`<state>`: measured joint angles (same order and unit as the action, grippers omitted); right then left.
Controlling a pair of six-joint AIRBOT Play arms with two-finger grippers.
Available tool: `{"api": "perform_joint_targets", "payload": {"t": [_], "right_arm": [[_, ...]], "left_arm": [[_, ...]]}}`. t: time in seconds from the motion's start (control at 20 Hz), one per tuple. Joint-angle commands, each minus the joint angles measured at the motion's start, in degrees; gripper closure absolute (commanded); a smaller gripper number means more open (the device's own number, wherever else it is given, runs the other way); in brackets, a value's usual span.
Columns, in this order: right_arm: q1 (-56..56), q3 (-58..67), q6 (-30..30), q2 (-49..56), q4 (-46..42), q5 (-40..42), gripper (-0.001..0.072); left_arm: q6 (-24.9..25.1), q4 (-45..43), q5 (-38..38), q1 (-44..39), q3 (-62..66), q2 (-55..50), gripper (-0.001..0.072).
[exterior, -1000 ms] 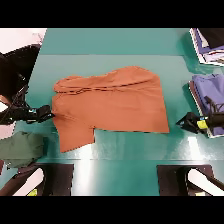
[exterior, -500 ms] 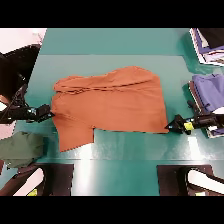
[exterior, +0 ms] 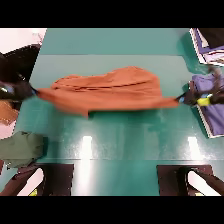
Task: Fold the shirts.
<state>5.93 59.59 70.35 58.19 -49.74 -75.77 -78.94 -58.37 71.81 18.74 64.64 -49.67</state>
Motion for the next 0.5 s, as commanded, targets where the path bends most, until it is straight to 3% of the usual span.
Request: {"api": "perform_joint_targets", "payload": {"t": [0.0, 0.15, 0.3, 0.45], "right_arm": [[0.15, 15.78, 0.00, -8.74, 0.07, 2.38, 0.0698], [3.85, 28.89, 0.00, -13.79, 0.02, 5.90, 0.0699], [11.56, 39.93, 0.00, -16.33, 0.02, 5.64, 0.0699], [20.39, 47.78, 0.28, -16.39, 0.09, 2.51, 0.0699]], "left_arm": [[-2.78, 0.07, 1.16, 0.07, 18.64, 5.92, 0.0681], [-6.71, 0.15, -1.36, 0.07, 38.18, 8.09, 0.0681], [-6.88, 0.11, -6.93, 0.07, 54.99, 8.04, 0.0682], [-8.13, 0.15, -10.38, 0.07, 60.59, 8.00, 0.0682]]}}
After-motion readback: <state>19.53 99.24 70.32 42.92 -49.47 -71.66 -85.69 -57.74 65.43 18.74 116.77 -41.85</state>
